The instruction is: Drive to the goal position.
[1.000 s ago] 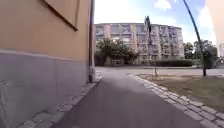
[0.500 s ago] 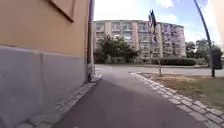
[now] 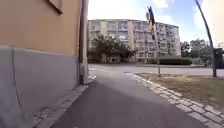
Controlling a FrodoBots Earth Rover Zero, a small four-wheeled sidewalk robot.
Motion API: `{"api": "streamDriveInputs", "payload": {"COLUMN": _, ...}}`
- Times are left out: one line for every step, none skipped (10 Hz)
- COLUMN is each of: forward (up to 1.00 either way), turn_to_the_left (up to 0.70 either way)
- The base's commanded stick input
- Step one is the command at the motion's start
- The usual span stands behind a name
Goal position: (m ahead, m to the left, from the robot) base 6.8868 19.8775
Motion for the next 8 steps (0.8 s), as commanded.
{"api": "streamDriveInputs", "payload": {"forward": 0.85, "turn_to_the_left": 0.01}}
{"api": "streamDriveInputs", "payload": {"forward": 0.85, "turn_to_the_left": 0.01}}
{"api": "streamDriveInputs", "payload": {"forward": 0.85, "turn_to_the_left": 0.01}}
{"api": "streamDriveInputs", "payload": {"forward": 0.85, "turn_to_the_left": 0.01}}
{"api": "streamDriveInputs", "payload": {"forward": 0.85, "turn_to_the_left": -0.04}}
{"api": "streamDriveInputs", "payload": {"forward": 0.85, "turn_to_the_left": -0.13}}
{"api": "streamDriveInputs", "payload": {"forward": 0.85, "turn_to_the_left": 0.01}}
{"api": "streamDriveInputs", "payload": {"forward": 0.85, "turn_to_the_left": 0.01}}
